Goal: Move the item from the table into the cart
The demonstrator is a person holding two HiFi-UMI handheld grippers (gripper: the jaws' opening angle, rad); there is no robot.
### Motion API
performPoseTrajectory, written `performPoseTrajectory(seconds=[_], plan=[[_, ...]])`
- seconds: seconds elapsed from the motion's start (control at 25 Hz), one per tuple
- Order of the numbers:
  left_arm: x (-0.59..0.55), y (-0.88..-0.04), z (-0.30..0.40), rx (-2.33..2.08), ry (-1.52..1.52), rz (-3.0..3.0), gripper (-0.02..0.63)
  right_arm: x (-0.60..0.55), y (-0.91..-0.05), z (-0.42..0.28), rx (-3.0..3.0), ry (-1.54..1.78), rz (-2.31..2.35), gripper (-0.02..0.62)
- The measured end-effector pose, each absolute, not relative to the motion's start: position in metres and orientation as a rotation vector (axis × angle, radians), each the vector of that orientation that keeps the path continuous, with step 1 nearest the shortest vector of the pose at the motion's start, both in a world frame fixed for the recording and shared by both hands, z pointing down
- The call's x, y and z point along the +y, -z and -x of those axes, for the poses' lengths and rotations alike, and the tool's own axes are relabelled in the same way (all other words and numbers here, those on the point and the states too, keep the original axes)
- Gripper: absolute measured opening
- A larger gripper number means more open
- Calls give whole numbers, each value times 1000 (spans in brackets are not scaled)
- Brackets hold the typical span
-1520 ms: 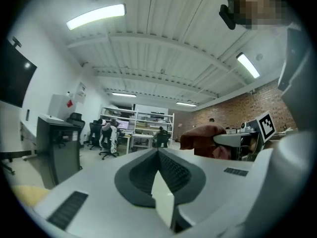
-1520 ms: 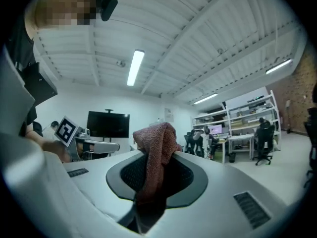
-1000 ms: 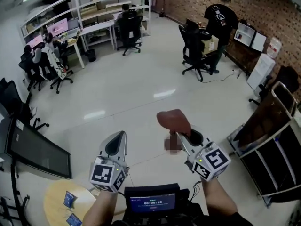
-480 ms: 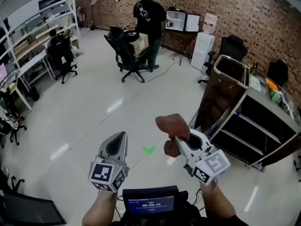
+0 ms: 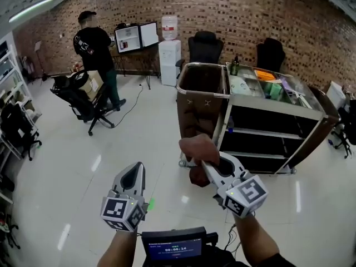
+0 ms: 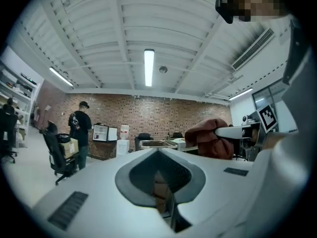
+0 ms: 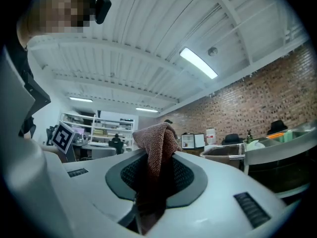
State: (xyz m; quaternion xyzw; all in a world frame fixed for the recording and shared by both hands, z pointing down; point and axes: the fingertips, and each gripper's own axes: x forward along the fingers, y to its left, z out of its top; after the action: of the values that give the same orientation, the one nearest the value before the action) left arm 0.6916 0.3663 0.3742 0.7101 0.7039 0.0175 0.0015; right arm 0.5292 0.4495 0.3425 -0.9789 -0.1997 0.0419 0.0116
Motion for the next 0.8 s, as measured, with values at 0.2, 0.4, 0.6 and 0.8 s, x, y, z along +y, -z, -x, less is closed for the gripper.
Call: performPoseTrajectory(seconds=[0.2, 0.4, 0.6, 0.8], plan=[[525, -366, -679, 2404, -16, -2047, 0, 578, -341, -514, -862, -156, 2989, 64], [663, -340, -636, 2597, 78, -1778, 0, 683, -337, -480, -1103, -125, 2931, 64], [778, -314, -555, 2707, 40, -1522, 0, 777, -331, -424, -1212, -37, 2908, 64], [891, -294, -453, 2740, 66, -1409, 0, 871, -309, -329, -1329, -94, 2908, 64]])
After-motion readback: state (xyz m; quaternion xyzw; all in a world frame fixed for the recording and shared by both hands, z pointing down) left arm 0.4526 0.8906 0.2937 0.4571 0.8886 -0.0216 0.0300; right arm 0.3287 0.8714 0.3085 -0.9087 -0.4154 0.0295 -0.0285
